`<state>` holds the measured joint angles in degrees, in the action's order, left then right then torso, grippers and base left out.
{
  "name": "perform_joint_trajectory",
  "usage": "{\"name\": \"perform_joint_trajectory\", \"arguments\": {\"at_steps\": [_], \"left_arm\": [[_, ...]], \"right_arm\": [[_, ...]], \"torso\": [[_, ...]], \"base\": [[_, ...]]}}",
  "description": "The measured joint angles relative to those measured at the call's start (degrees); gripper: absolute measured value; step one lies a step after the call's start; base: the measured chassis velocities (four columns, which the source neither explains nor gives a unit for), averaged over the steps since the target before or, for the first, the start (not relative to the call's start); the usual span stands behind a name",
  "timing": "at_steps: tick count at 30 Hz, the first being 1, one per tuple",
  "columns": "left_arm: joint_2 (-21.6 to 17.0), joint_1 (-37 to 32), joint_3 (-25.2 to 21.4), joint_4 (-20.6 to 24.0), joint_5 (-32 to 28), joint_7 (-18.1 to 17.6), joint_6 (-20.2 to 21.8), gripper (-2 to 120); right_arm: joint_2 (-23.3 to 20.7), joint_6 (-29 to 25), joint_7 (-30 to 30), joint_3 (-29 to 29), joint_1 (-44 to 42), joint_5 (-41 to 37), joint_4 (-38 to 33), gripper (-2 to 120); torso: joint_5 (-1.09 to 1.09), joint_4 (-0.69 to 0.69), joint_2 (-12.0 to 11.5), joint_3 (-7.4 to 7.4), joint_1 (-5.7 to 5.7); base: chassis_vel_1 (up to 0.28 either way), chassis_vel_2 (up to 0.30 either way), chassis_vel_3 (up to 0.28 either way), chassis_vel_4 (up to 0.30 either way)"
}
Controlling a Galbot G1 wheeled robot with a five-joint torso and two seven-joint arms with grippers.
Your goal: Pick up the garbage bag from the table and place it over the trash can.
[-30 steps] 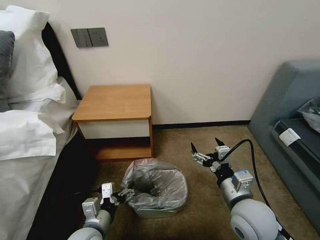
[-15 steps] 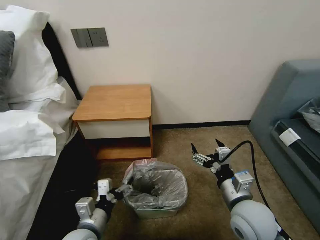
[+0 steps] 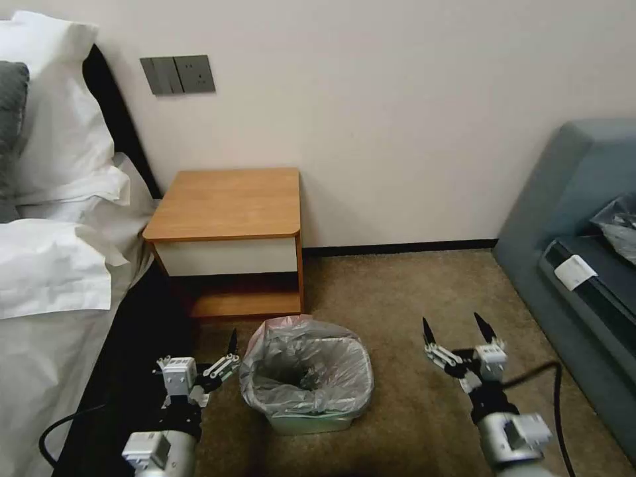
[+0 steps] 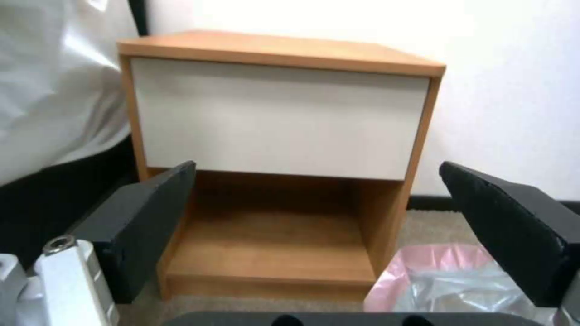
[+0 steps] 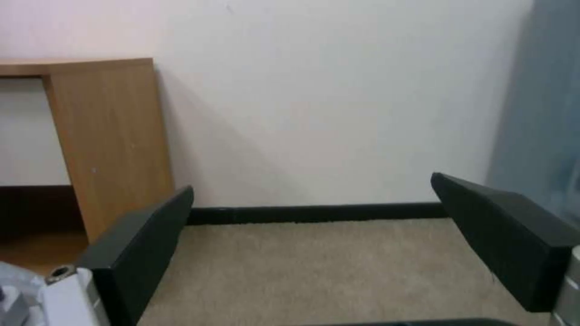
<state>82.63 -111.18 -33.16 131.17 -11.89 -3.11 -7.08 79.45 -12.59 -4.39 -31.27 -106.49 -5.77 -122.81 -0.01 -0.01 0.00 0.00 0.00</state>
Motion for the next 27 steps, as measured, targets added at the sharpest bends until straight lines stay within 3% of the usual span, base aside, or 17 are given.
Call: {"name": "perform_joint_trajectory", "arguments": {"at_steps": [7, 15, 27], "left_arm": [[1.5, -5.7, -4.3, 1.9, 1.0, 2.9, -2.0, 100], [1.9, -6.8, -3.9, 0.8, 4.7, 2.5, -3.3, 100], [1.9, -6.5, -3.6, 0.5, 5.1, 2.1, -3.3, 100]], "right_arm": [[2.4, -2.3, 1.6, -1.5, -2.4, -1.3, -1.8, 100], [2.4, -2.8, 3.3, -2.6, -2.9, -3.8, -2.1, 100], [2.3, -2.8, 3.2, -2.4, -2.9, -3.7, -2.0, 100]], "torso": [[0.00, 0.01, 0.0, 0.00, 0.00], [0.00, 0.01, 0.0, 0.00, 0.00], [0.00, 0.01, 0.0, 0.00, -0.01]], "base": [[0.000, 0.000, 0.000, 0.000], [0.000, 0.000, 0.000, 0.000], [0.000, 0.000, 0.000, 0.000]]}}
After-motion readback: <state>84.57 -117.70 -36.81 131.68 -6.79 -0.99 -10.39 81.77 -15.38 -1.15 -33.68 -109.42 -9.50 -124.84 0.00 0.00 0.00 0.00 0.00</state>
